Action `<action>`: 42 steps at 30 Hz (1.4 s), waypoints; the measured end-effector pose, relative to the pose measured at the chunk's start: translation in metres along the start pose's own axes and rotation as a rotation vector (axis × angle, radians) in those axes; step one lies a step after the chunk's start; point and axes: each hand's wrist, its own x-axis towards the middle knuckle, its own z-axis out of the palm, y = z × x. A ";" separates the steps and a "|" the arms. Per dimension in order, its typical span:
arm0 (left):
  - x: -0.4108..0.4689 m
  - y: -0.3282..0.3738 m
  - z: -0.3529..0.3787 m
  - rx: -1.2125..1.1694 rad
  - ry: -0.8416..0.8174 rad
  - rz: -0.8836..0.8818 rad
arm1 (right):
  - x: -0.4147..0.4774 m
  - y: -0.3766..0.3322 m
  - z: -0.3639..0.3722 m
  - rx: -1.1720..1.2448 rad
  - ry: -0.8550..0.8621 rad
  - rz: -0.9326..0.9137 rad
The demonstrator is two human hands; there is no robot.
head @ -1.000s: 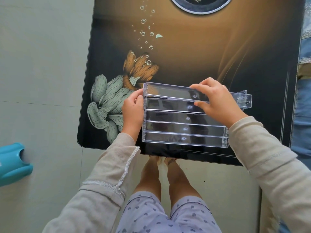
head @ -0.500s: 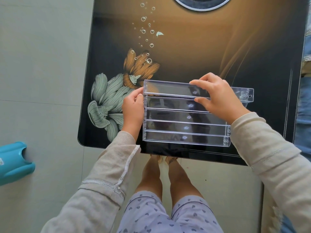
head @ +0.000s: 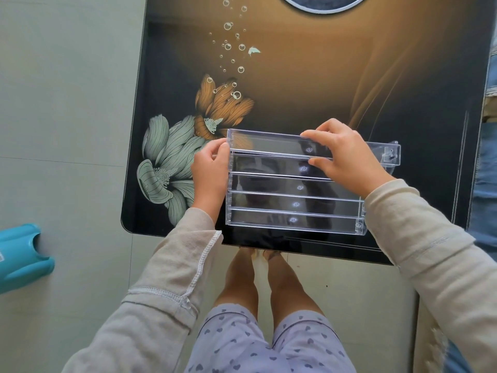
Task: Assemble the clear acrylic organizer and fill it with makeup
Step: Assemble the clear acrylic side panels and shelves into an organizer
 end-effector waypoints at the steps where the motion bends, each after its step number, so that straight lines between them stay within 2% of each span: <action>1: 0.001 0.002 0.001 0.029 0.017 0.007 | 0.000 0.000 0.001 0.003 0.002 0.002; 8: 0.013 0.016 0.011 0.379 0.169 0.024 | 0.003 0.003 0.002 -0.038 0.022 0.001; 15: 0.016 0.018 0.012 0.502 0.187 0.122 | 0.003 0.008 0.007 -0.087 0.071 -0.012; 19: 0.016 0.016 0.008 0.554 0.191 0.178 | -0.004 0.000 0.014 -0.039 0.155 0.000; 21: 0.016 0.015 0.009 0.563 0.189 0.201 | -0.017 -0.001 0.016 0.028 0.282 0.020; 23: 0.016 0.016 0.009 0.565 0.181 0.208 | -0.034 0.002 0.017 0.153 0.499 0.106; 26: 0.016 0.017 0.010 0.563 0.172 0.208 | -0.057 0.015 0.017 0.360 0.799 0.350; 28: 0.015 0.017 0.010 0.568 0.173 0.213 | -0.065 0.024 0.015 0.487 0.884 0.549; 30: 0.015 0.017 0.010 0.572 0.173 0.219 | -0.065 0.035 0.012 0.616 0.877 0.716; 32: 0.015 0.017 0.010 0.574 0.172 0.219 | -0.061 0.046 0.009 0.725 0.784 0.796; 35: 0.015 0.017 0.011 0.574 0.172 0.221 | -0.056 0.054 0.005 0.732 0.676 0.793; 42: 0.014 0.016 0.012 0.575 0.188 0.238 | -0.048 0.061 0.000 0.606 0.644 0.741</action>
